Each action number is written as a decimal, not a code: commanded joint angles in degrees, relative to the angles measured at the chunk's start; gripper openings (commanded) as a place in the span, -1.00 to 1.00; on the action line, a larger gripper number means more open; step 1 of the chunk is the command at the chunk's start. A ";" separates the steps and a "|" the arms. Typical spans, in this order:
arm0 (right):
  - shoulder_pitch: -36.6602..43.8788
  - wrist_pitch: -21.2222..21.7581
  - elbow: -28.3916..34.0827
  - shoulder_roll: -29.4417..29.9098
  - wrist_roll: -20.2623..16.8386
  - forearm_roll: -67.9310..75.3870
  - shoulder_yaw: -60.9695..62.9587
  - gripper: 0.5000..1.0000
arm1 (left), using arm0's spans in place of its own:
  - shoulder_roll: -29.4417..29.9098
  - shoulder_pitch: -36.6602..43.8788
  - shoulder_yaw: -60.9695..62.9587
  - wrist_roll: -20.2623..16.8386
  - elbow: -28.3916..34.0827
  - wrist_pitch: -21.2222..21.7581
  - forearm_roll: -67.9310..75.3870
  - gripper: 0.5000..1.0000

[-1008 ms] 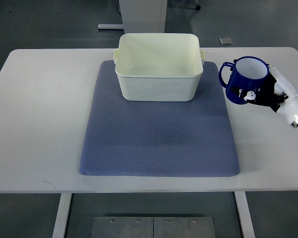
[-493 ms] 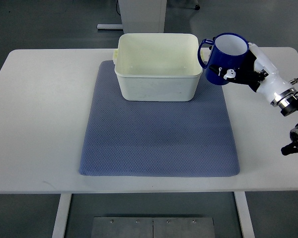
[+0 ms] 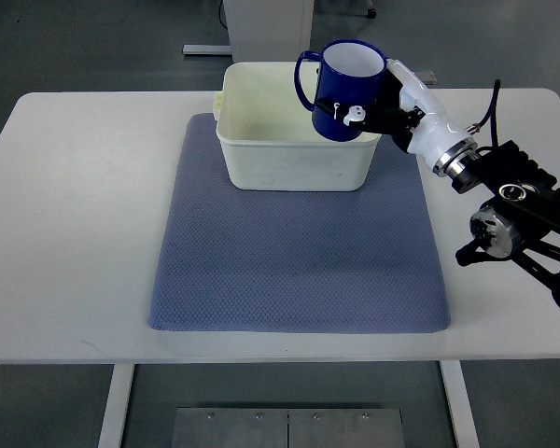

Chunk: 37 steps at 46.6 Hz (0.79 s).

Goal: Place cup in box with right hand
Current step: 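Lift the mug with the right hand and carry it over the cream box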

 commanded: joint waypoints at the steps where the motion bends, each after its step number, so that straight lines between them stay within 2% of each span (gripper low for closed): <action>1: 0.71 -0.02 -1.29 1.50 -0.09 -0.09 0.00 -1.00 | 0.00 -0.01 0.00 -0.01 0.00 0.05 0.00 1.00; 19: 3.88 -0.28 -10.34 7.92 -1.85 -0.09 -0.18 -1.00 | 0.00 -0.01 0.00 -0.01 0.00 0.05 0.00 1.00; 37: 6.95 -4.94 -17.72 15.39 -2.64 0.00 -1.06 -1.00 | 0.00 -0.01 0.00 -0.01 0.00 -0.04 0.00 1.00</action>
